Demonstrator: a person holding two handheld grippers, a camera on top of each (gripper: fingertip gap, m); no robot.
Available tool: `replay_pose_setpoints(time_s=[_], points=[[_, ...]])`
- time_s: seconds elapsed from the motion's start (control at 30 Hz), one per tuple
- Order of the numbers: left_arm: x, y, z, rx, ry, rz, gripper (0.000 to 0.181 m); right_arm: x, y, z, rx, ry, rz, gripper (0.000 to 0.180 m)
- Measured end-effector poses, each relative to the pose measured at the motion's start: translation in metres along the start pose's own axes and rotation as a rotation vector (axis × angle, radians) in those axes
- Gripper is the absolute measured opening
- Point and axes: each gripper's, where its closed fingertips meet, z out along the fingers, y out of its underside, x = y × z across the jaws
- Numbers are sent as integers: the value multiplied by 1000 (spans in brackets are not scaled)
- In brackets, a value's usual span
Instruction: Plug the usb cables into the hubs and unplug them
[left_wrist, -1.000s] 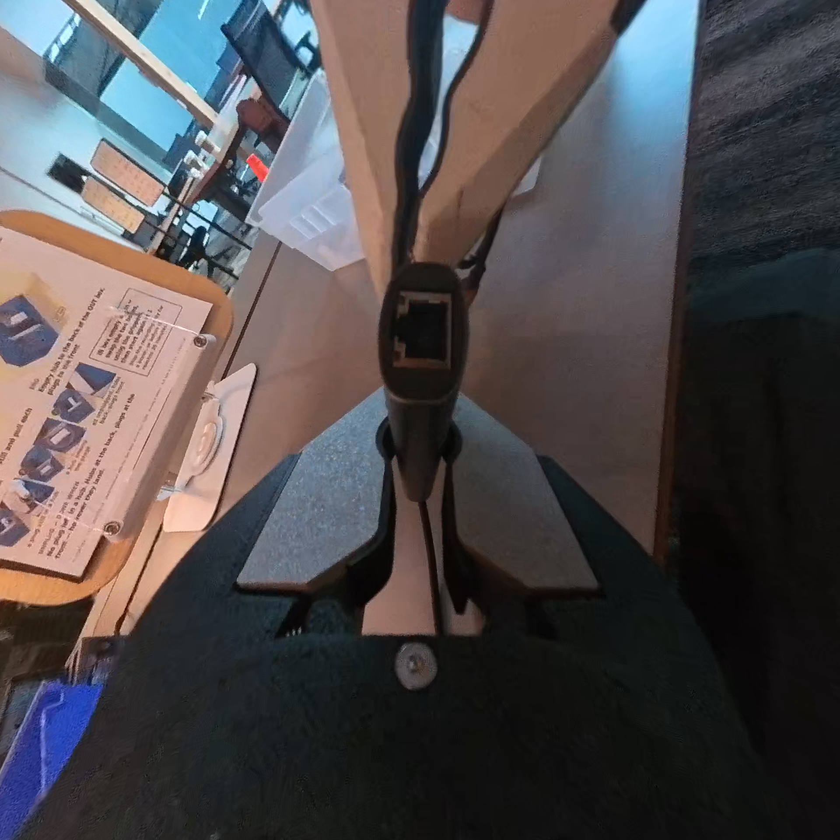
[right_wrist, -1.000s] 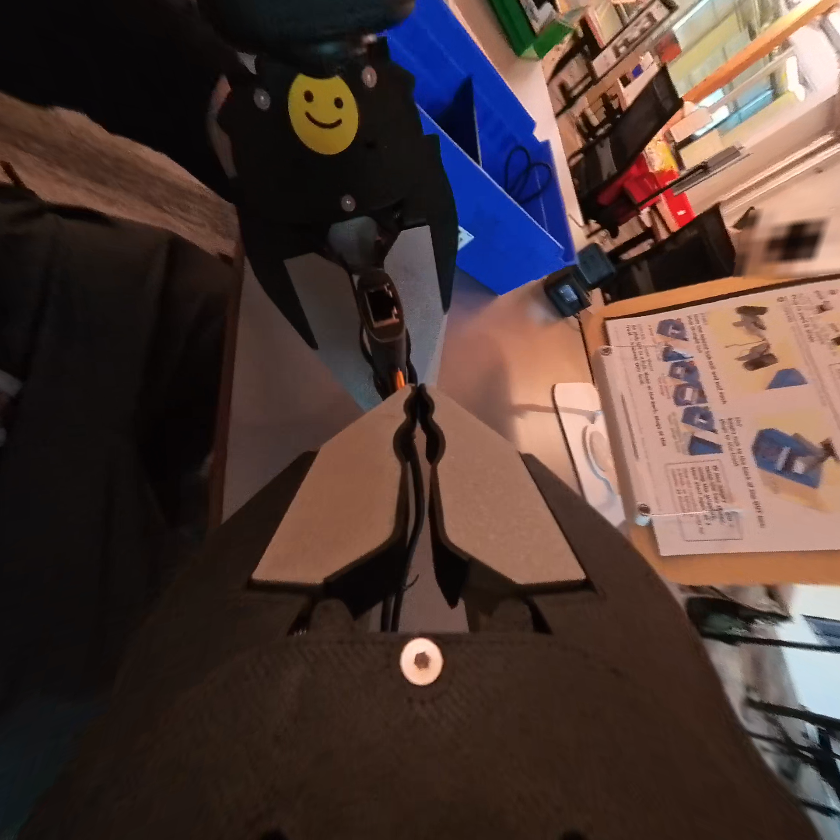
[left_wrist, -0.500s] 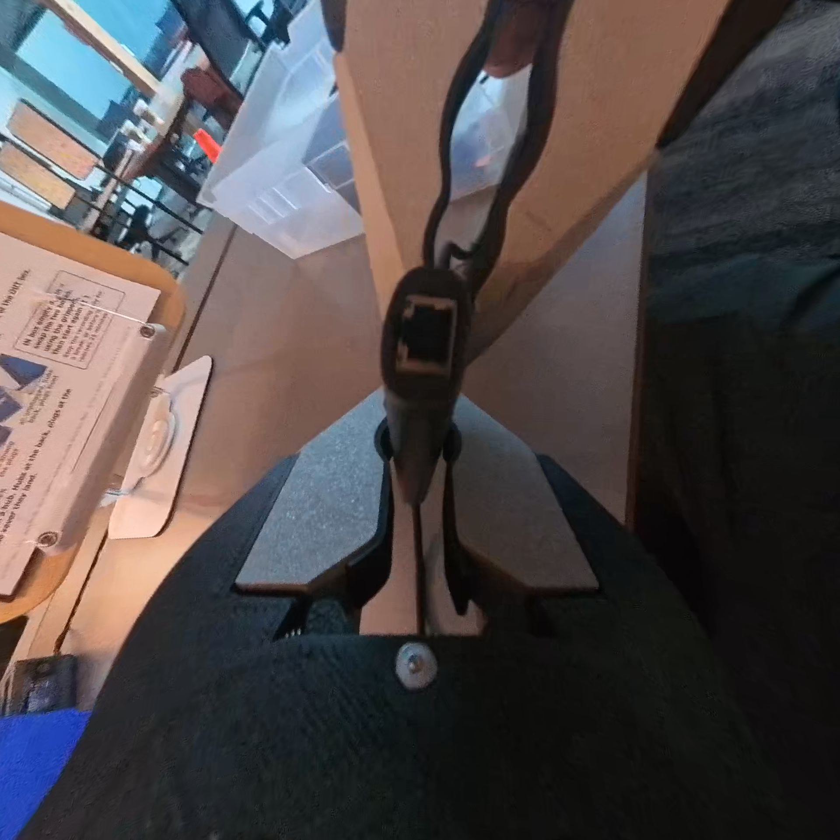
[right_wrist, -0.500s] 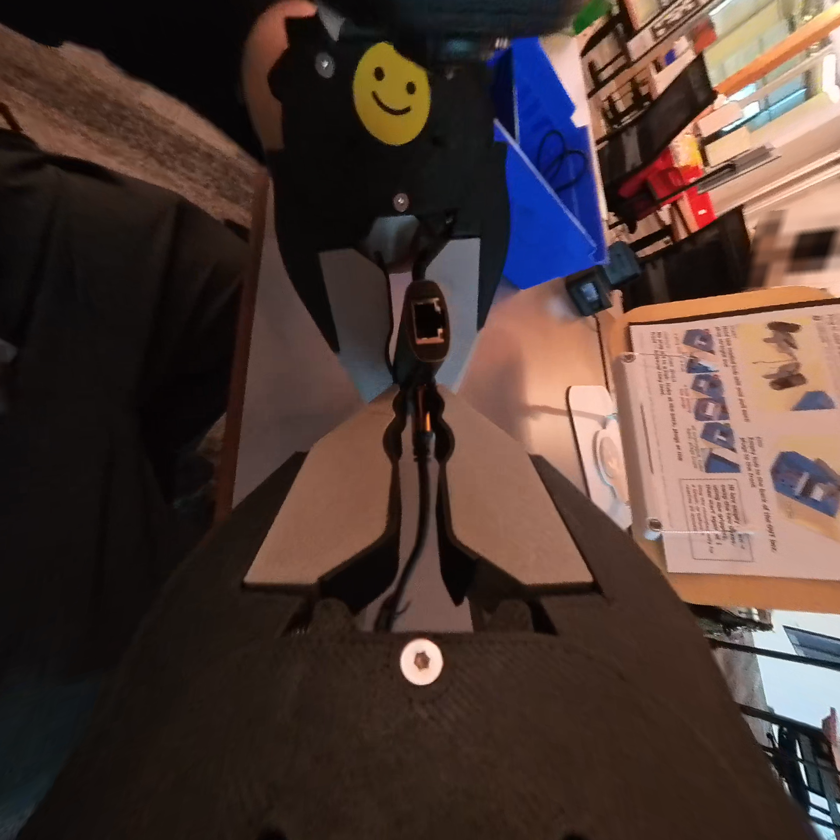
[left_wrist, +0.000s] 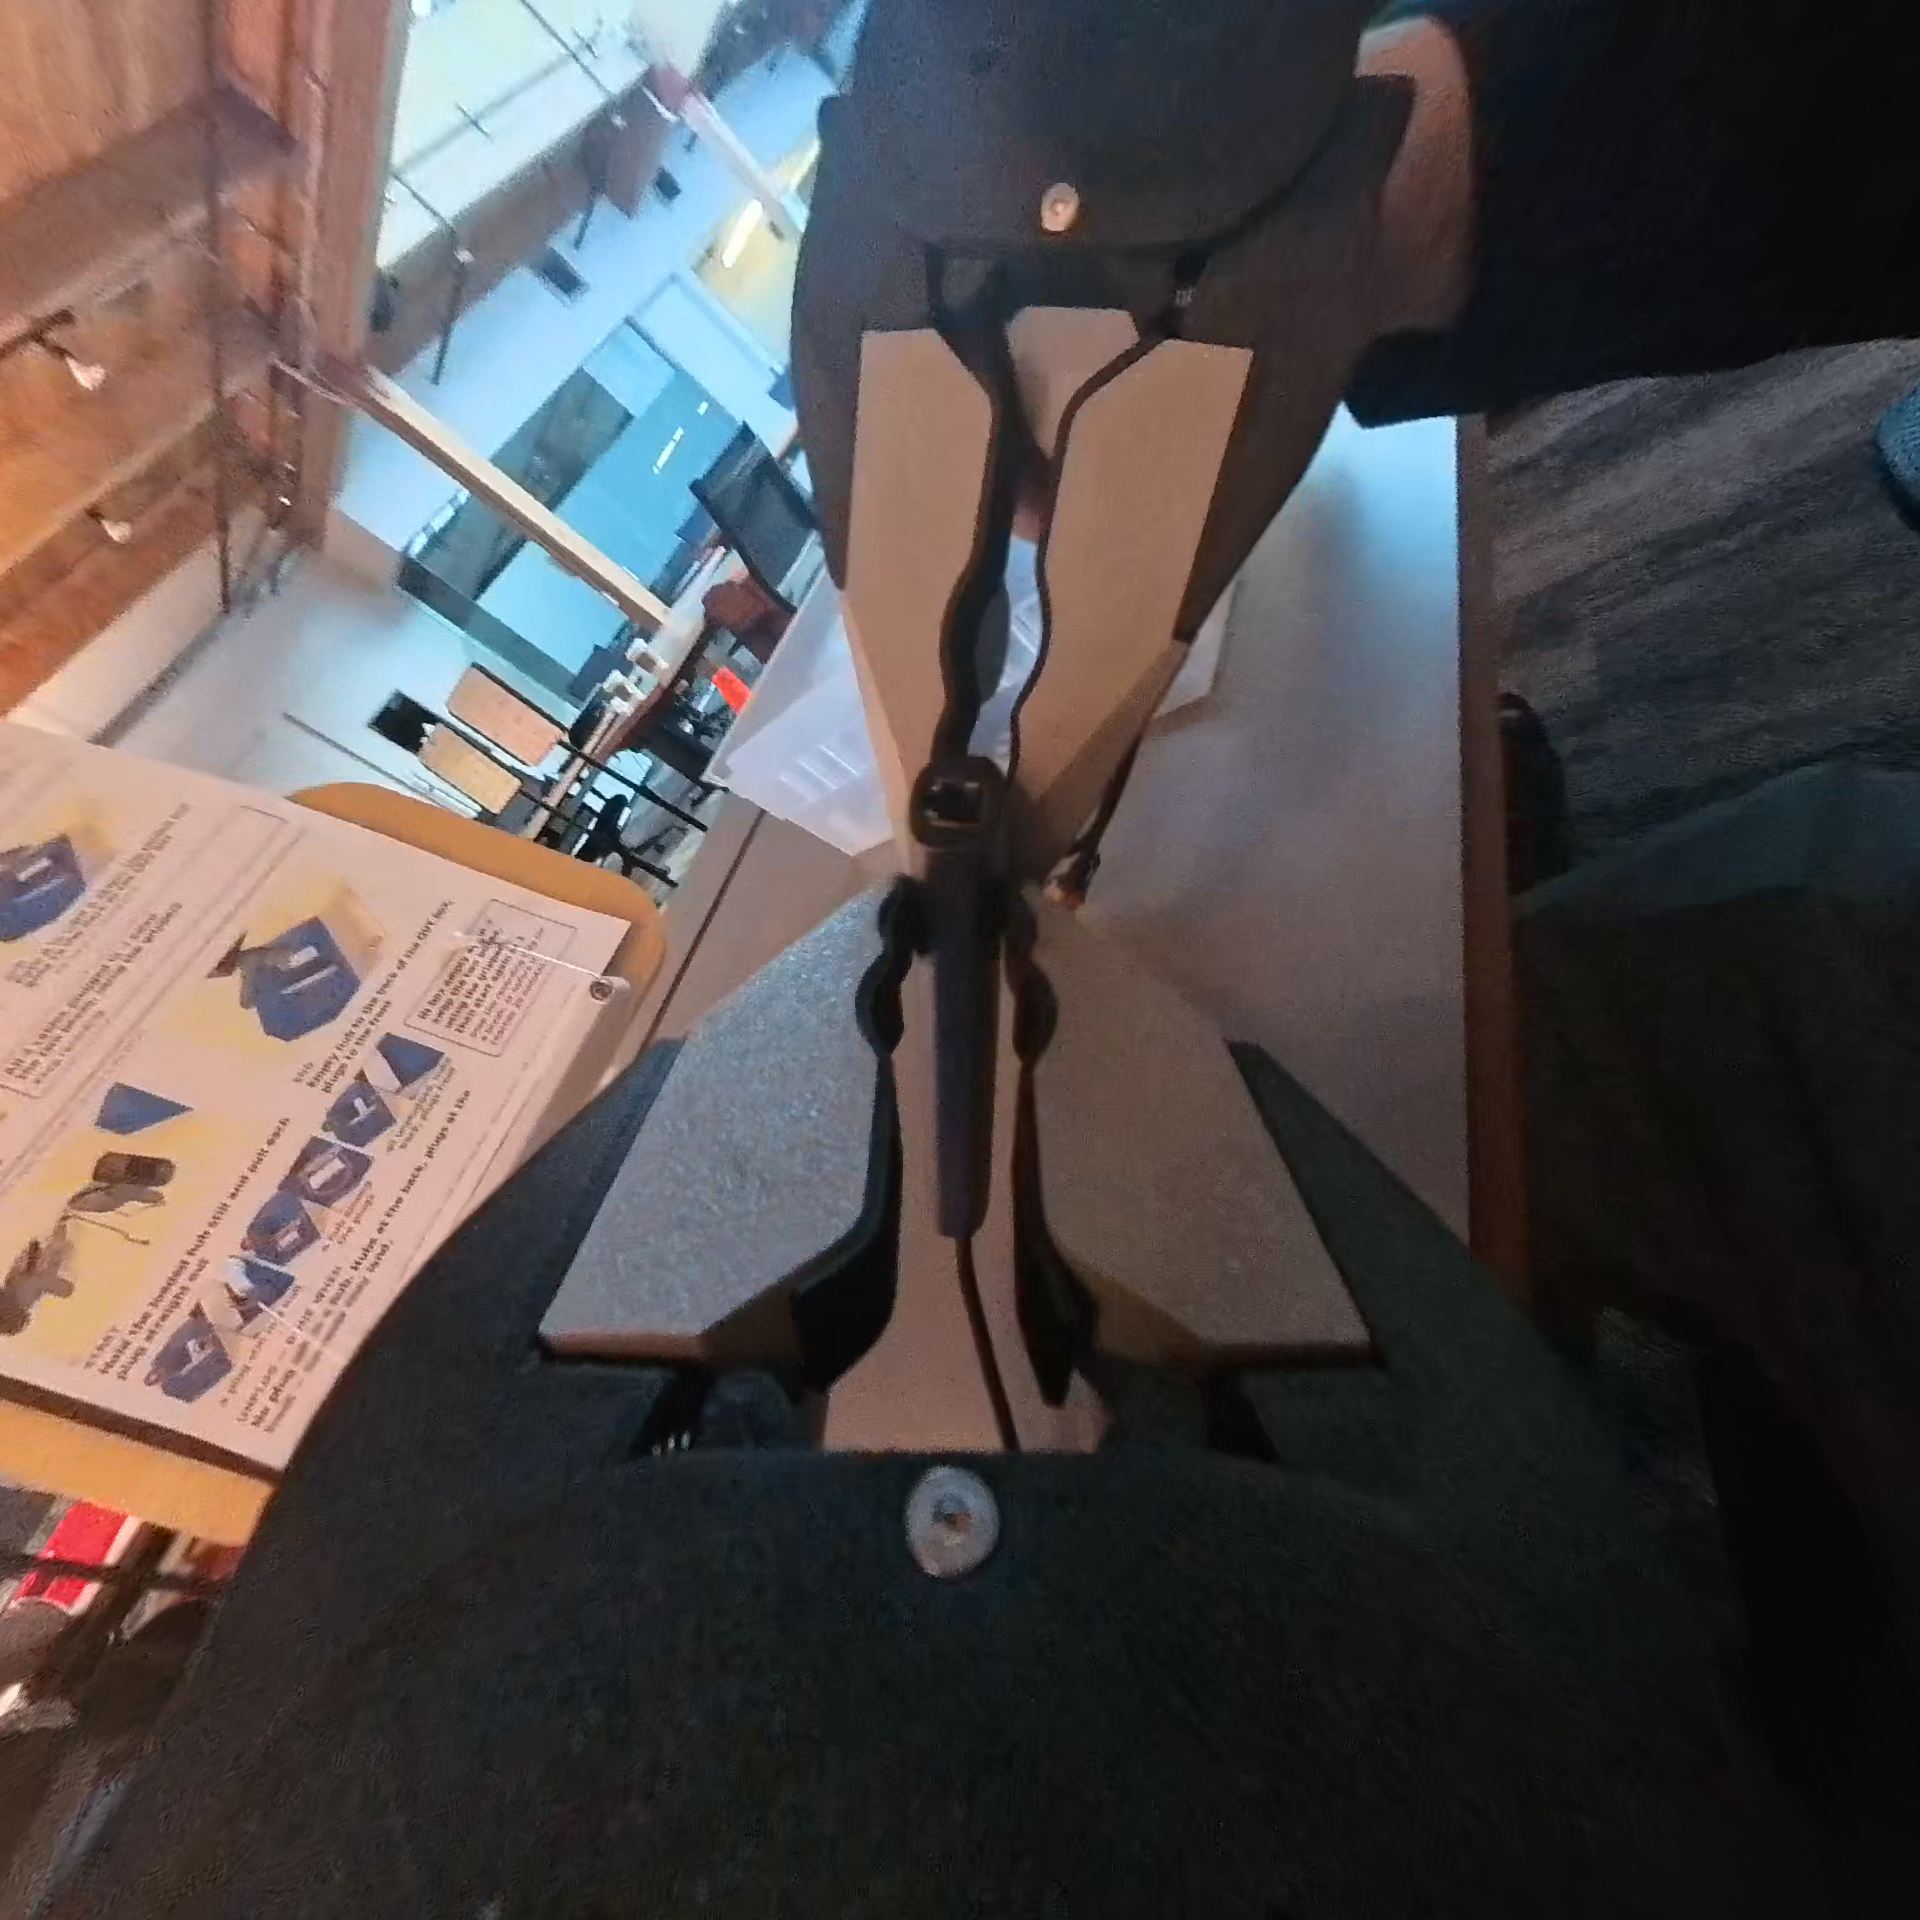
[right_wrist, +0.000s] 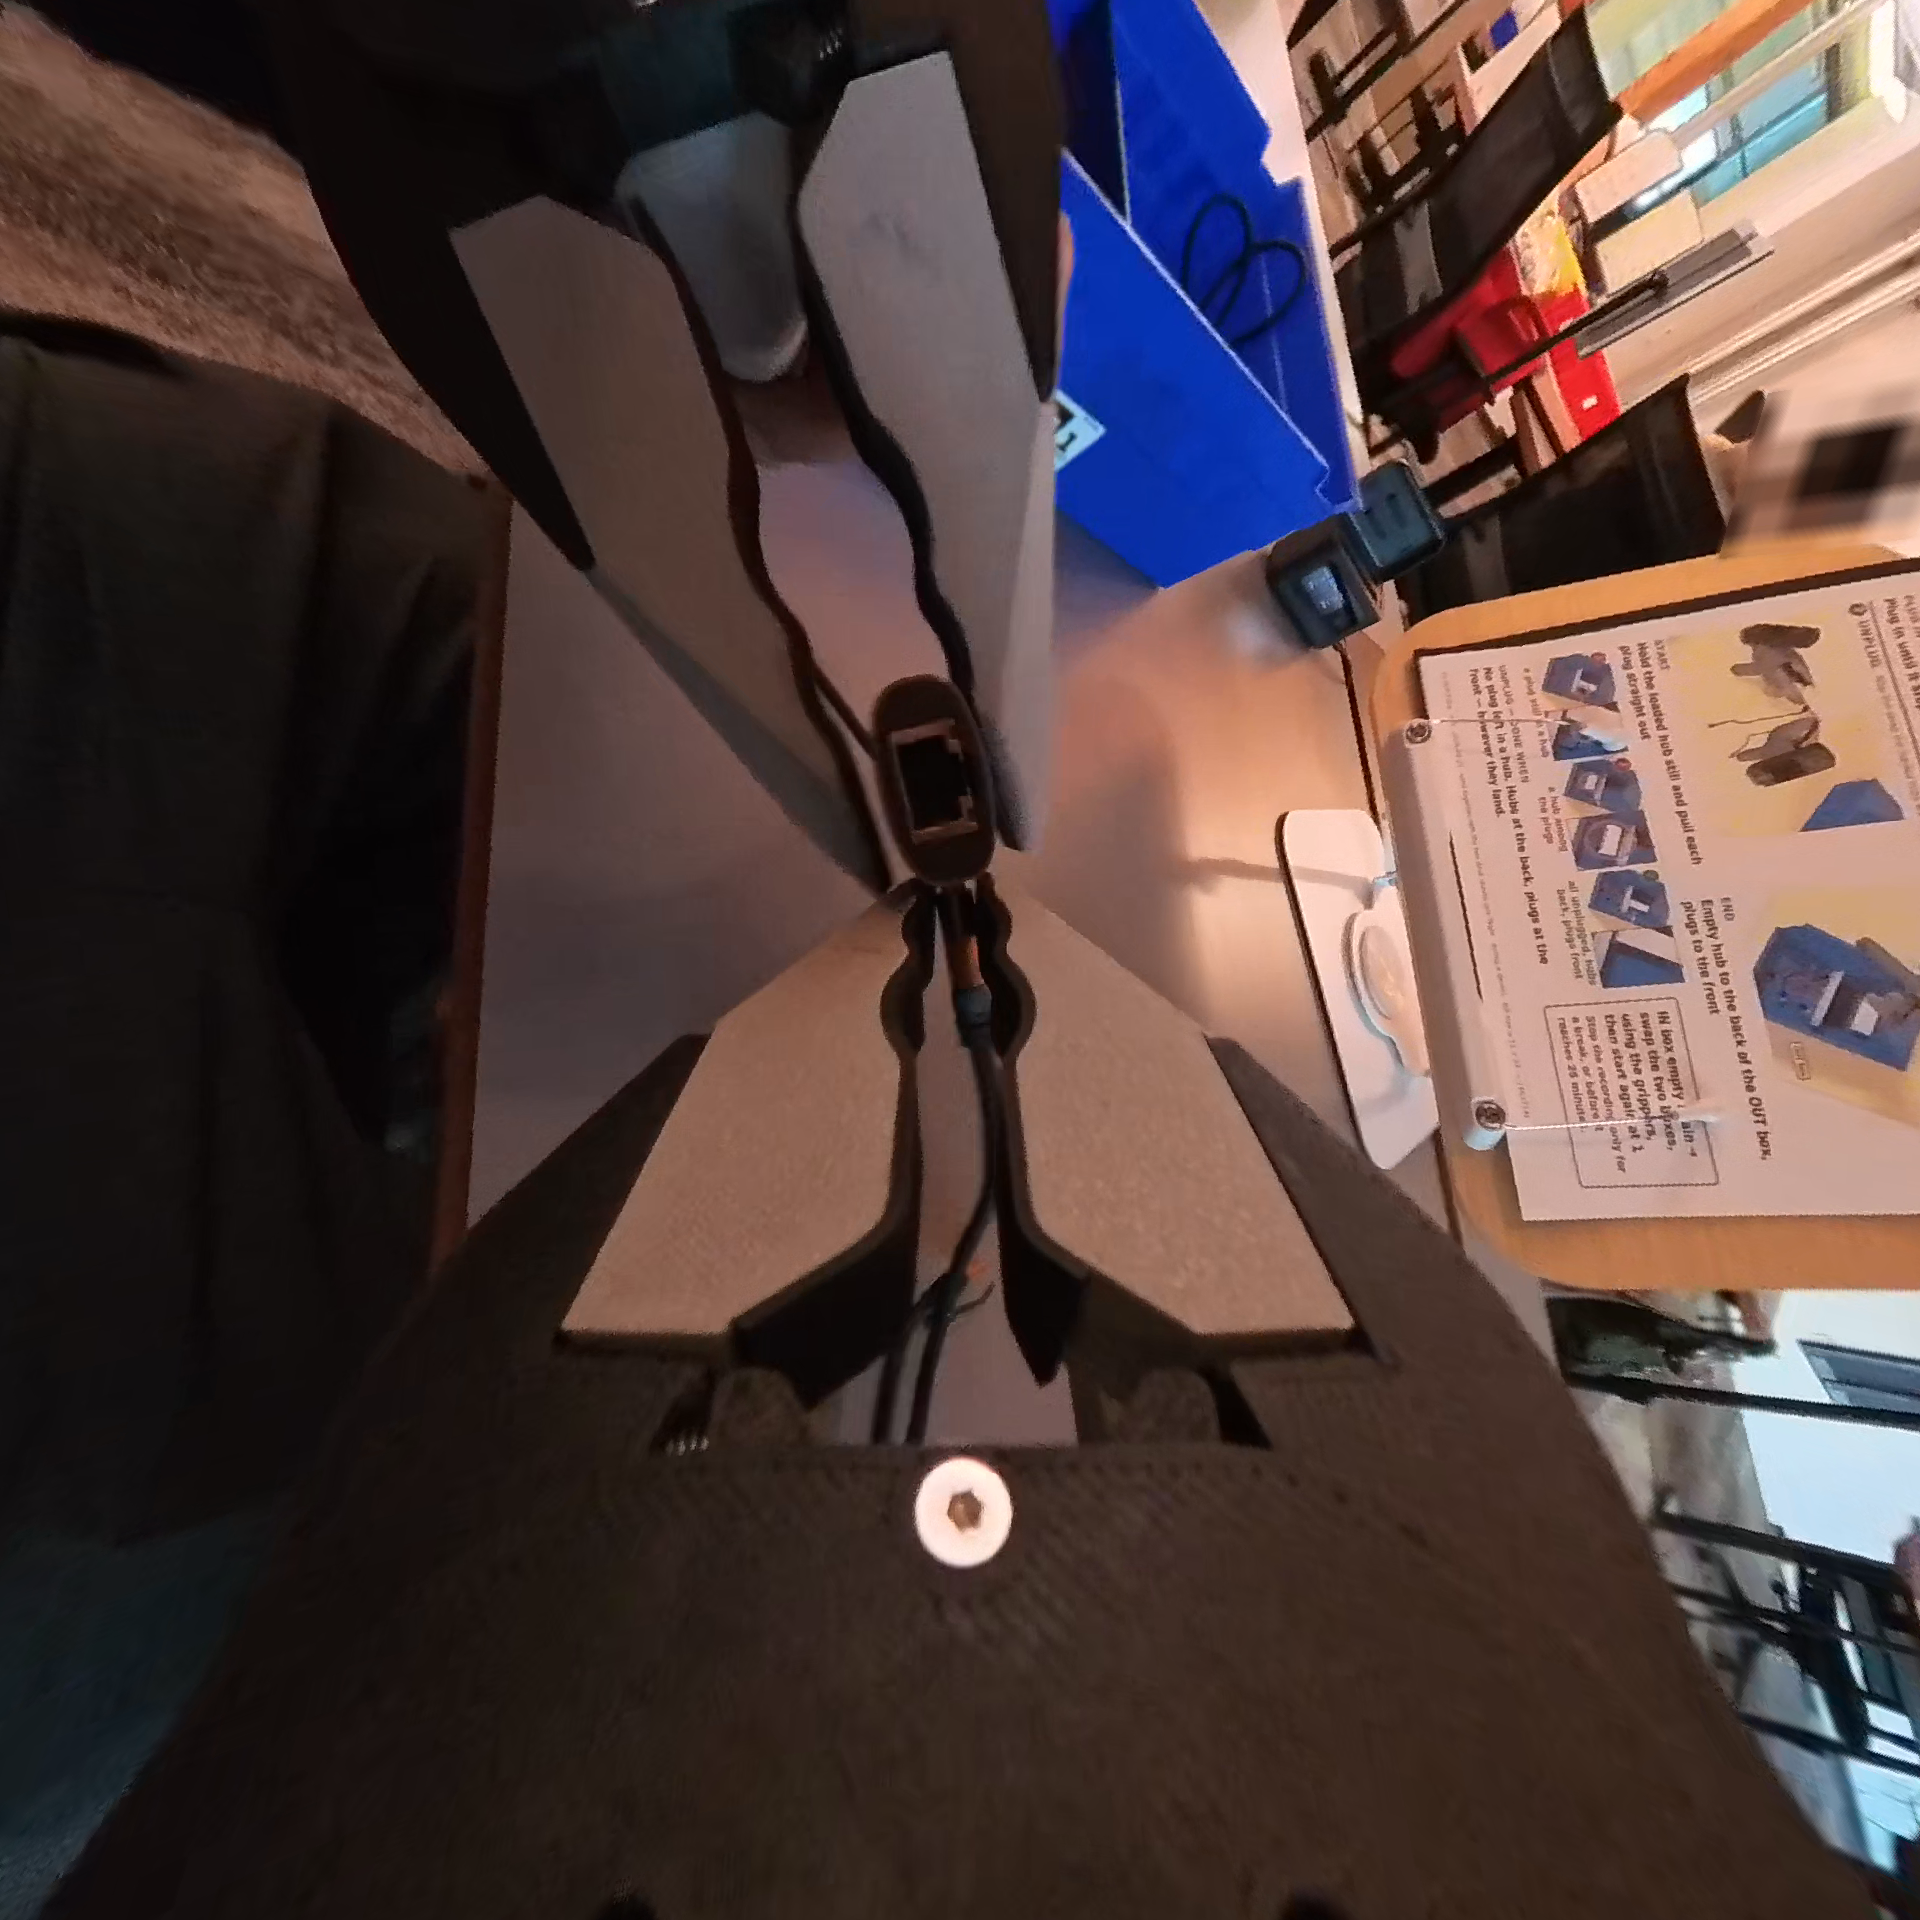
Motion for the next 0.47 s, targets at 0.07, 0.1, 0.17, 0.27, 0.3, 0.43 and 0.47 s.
replay_pose_setpoints(time_s=[0.07,0.1,0.17,0.27,0.3,0.43,0.47], points=[[-2,1,0,-28,-2,10,14,2,0,1,6,9,11,4],[-2,6,1,-60,-1,38,14,2,3,4,-5,15,3,4],[2,15,2,-99,31,66,14,-2,8,10,-28,1,-29,4],[7,24,-1,-128,79,60,14,-7,13,17,-21,-17,-58,4],[9,27,0,-146,80,69,14,-8,15,19,-34,-18,-72,4],[10,40,4,-200,46,96,14,-7,25,30,-120,2,-119,4],[9,44,5,-220,39,108,14,-6,28,32,-142,13,-128,4]])
